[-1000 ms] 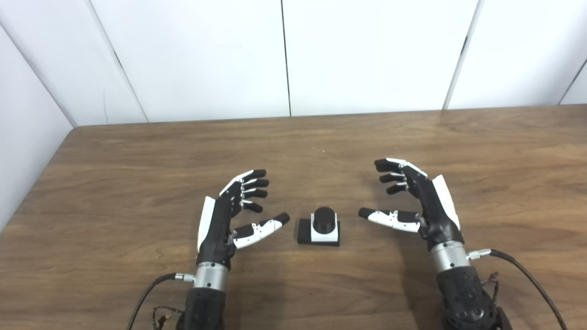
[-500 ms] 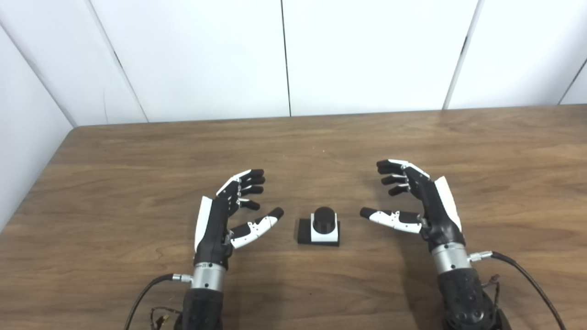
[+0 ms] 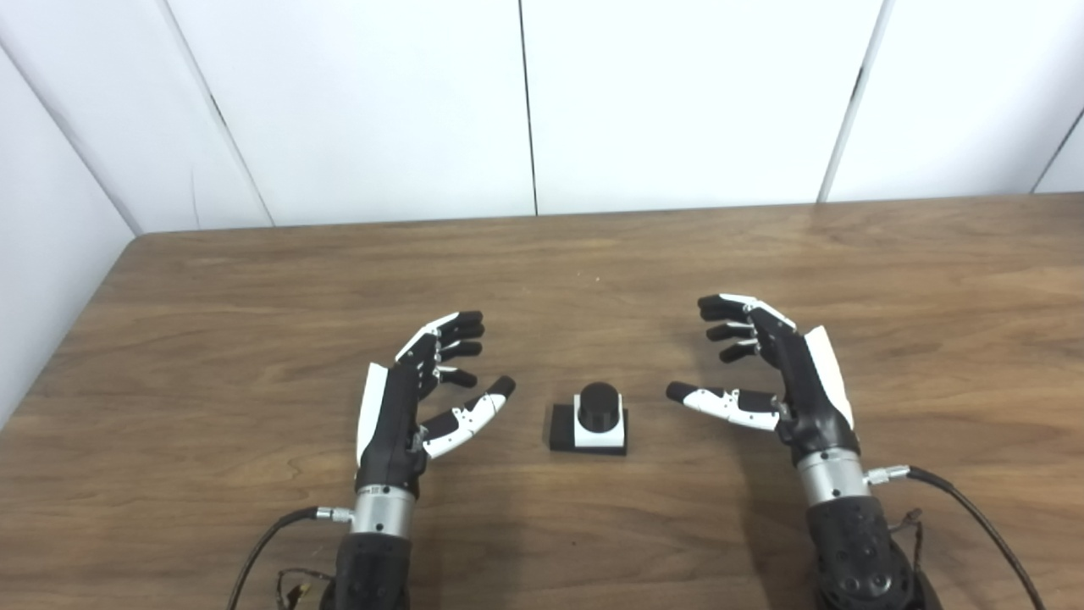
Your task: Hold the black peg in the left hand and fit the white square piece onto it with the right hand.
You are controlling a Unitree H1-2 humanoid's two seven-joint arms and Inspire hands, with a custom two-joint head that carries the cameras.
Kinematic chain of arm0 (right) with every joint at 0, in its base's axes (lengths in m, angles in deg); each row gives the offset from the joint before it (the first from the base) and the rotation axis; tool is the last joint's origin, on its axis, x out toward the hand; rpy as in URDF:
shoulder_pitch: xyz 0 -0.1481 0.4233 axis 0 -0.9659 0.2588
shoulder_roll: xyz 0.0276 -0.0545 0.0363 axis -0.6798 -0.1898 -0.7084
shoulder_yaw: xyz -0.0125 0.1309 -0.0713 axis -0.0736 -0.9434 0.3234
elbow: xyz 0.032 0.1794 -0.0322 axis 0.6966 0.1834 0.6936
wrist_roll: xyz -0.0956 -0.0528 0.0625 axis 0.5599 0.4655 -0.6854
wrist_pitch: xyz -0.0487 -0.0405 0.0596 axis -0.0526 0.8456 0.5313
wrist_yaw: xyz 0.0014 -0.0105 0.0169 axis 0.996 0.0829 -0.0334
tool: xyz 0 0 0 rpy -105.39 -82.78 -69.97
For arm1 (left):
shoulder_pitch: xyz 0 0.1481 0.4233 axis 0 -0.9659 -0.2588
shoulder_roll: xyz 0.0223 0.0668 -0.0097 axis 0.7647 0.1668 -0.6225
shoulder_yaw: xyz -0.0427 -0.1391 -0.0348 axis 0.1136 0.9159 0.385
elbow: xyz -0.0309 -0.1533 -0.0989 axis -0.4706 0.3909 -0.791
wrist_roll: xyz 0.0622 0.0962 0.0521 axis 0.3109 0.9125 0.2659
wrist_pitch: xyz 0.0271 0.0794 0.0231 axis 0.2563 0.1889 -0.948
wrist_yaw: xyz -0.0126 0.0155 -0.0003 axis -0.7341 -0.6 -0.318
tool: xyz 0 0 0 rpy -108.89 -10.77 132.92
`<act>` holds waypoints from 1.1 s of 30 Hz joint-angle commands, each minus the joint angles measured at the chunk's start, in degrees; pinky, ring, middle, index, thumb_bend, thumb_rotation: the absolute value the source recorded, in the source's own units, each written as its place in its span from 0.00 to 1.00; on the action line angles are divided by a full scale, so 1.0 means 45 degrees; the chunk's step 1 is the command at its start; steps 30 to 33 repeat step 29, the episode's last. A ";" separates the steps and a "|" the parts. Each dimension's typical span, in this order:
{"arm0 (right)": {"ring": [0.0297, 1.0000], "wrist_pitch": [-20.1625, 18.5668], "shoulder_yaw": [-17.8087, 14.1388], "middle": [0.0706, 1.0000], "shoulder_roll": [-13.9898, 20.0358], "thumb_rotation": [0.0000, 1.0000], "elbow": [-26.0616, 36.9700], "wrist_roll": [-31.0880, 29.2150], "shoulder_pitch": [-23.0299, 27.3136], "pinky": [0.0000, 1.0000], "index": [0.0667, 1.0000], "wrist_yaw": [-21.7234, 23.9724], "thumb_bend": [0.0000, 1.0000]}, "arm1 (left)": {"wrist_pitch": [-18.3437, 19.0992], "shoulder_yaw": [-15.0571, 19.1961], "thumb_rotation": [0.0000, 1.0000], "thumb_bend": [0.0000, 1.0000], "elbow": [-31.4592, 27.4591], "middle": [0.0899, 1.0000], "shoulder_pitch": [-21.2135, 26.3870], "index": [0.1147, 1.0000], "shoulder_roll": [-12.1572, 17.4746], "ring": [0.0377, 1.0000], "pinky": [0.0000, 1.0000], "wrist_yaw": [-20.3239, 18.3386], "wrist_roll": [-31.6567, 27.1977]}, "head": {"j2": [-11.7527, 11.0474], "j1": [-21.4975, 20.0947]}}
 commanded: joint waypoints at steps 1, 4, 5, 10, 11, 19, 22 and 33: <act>0.65 0.0635 -0.0027 0.69 -0.0088 0.16 0.0236 -0.0059 0.0230 0.55 0.68 -0.0225 0.71 | -0.0773 0.0053 0.00 0.49 -0.0081 0.73 0.0226 0.70 -0.0097 0.70 0.56 0.0284 -0.0152 | 0.0010 -0.0022; 0.65 0.0952 0.0039 0.70 -0.0076 0.27 0.0098 -0.0278 0.0150 0.55 0.69 -0.0193 0.67 | -0.1357 0.0081 0.00 0.50 0.0255 0.72 0.0252 0.68 -0.0165 0.69 0.56 0.0485 -0.0157 | 0.0048 0.0027; 0.65 0.0979 0.0057 0.70 -0.0092 0.28 0.0087 -0.0309 0.0126 0.55 0.69 -0.0182 0.67 | -0.1535 0.0093 0.00 0.51 0.0358 0.71 0.0255 0.68 -0.0185 0.68 0.56 0.0560 -0.0123 | 0.0048 0.0027; 0.67 0.1149 0.0100 0.71 -0.0101 0.33 -0.0061 -0.0378 0.0082 0.56 0.70 -0.0195 0.67 | -0.1905 0.0084 0.04 0.50 0.0576 0.71 0.0180 0.68 -0.0235 0.69 0.60 0.0679 -0.0089 | -0.0002 0.0025; 0.67 0.1184 0.0095 0.71 -0.0096 0.33 -0.0083 -0.0386 0.0079 0.56 0.70 -0.0202 0.67 | -0.1977 0.0074 0.07 0.50 0.0601 0.70 0.0165 0.68 -0.0219 0.69 0.60 0.0695 -0.0041 | -0.0009 0.0021; 0.69 0.1043 0.0002 0.73 -0.0102 0.34 -0.0027 -0.0410 0.0064 0.58 0.71 -0.0182 0.68 | -0.2284 0.0067 0.36 0.53 0.0722 0.69 0.0162 0.71 -0.0167 0.68 0.59 0.0591 -0.0089 | 0.0040 -0.0021; 0.69 0.1015 -0.0004 0.73 -0.0070 0.35 -0.0031 -0.0440 0.0068 0.58 0.72 -0.0140 0.68 | -0.2279 0.0051 0.43 0.55 0.0710 0.70 0.0158 0.74 -0.0154 0.68 0.59 0.0566 -0.0024 | 0.0045 0.0011; 0.70 0.1057 0.0034 0.75 -0.0069 0.37 -0.0050 -0.0644 0.0032 0.59 0.80 -0.0081 0.70 | -0.2118 0.0115 0.50 0.61 0.0591 0.72 0.0115 0.86 -0.0171 0.69 0.58 0.0406 -0.0422 | 0.0049 0.0025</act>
